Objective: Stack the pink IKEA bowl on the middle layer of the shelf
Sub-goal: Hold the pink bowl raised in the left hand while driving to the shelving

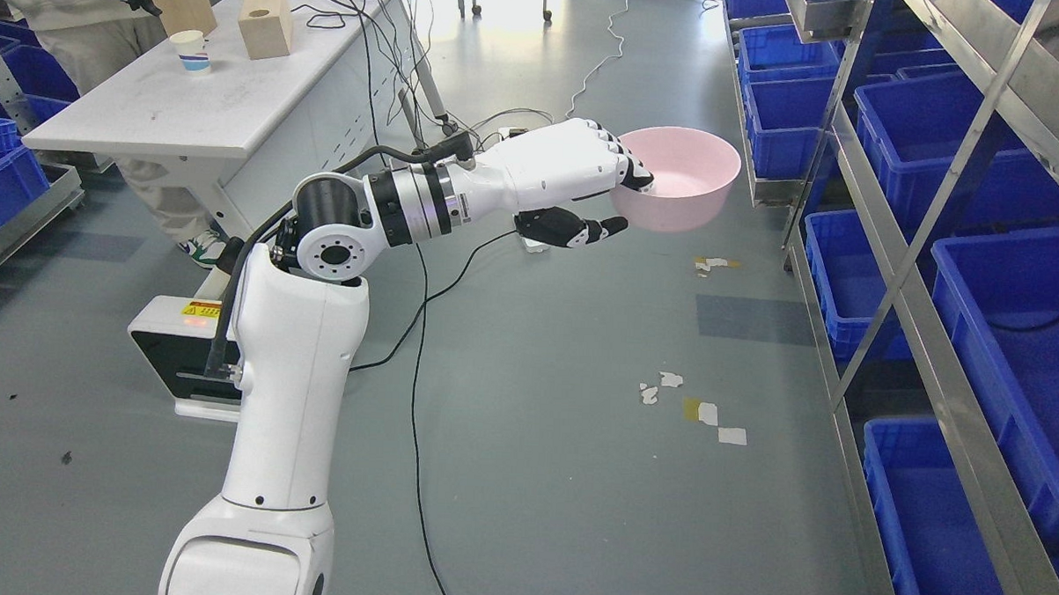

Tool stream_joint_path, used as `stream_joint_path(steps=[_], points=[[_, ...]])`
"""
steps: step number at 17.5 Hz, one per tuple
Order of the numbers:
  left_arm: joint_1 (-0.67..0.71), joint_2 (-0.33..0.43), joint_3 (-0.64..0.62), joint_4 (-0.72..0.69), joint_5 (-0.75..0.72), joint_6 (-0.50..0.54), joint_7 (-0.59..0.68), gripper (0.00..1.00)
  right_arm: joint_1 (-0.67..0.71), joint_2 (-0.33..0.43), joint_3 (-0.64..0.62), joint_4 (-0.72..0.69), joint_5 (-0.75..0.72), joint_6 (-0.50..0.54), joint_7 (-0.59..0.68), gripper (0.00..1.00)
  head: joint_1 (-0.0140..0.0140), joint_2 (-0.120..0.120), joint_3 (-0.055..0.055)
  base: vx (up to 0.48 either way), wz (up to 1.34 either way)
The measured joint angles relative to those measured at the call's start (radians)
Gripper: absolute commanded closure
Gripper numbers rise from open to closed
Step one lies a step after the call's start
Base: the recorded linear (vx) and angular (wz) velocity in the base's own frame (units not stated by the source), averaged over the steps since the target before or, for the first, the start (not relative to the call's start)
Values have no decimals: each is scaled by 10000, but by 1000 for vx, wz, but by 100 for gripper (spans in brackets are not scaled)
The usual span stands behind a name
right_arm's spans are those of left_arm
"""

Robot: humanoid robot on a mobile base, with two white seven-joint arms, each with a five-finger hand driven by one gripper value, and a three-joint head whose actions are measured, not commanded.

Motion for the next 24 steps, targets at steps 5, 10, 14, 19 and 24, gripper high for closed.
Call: stream_joint_path(steps=[5,10,14,19,24], points=[[1,0,-82,-7,-5,0,13,96,0,0,0,0,0,0,0,0,0,0,0,338,-1],[9,0,-156,-11,-6,2,108,96,0,0,0,0,0,0,0,0,0,0,0,330,-1],[14,0,-220,-13,-6,10,126,96,0,0,0,0,0,0,0,0,0,0,0,352,-1],[71,1,-279,-14,-6,10,127,96,-1,0,0,0,0,0,0,0,0,1,0,351,59],[165,1,-342,-14,-6,10,128,96,0,0,0,0,0,0,0,0,0,1,0,300,130]])
